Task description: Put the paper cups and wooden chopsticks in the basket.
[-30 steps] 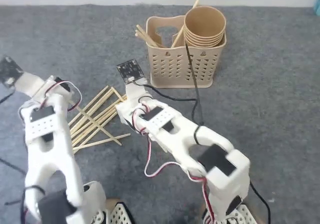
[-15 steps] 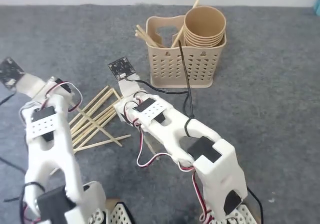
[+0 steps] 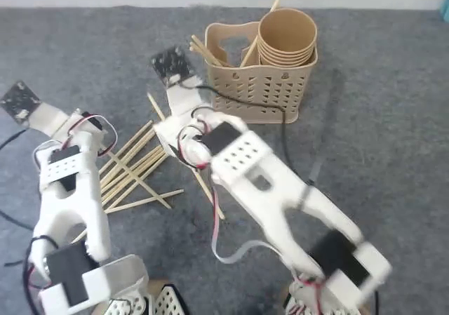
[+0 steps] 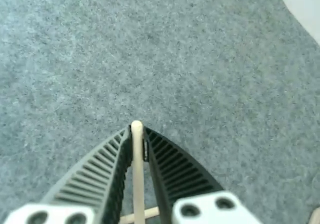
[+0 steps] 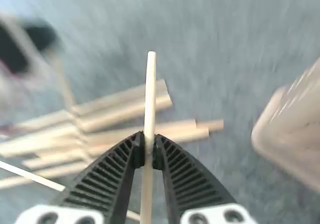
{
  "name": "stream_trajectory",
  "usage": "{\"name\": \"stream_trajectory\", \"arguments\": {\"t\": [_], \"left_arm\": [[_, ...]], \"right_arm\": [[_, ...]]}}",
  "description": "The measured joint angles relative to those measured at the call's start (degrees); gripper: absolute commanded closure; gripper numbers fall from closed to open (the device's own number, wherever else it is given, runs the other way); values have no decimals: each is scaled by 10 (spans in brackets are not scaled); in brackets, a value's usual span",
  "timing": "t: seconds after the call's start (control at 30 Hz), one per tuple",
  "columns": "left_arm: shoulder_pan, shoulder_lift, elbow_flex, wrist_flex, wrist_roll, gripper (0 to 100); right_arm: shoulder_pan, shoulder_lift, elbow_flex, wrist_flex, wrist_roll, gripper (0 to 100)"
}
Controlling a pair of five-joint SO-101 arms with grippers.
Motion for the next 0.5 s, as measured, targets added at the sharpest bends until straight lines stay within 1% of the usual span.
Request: {"name": "stream_trajectory", "arguments": {"t": [0.07,0.23,0.33,0.5], "left_arm": [[0,0,0,0,-2,988],[11,3,0,-1,-18,988],[12,4,0,-23,-29,988],[19,4,1,-36,-33,988]], "right_arm": [[1,-70,0,0,3,992],[0,-212,-25,0,62,992],[5,-262,-46,-8,71,992],[33,-320,-50,-69,74,992]]}}
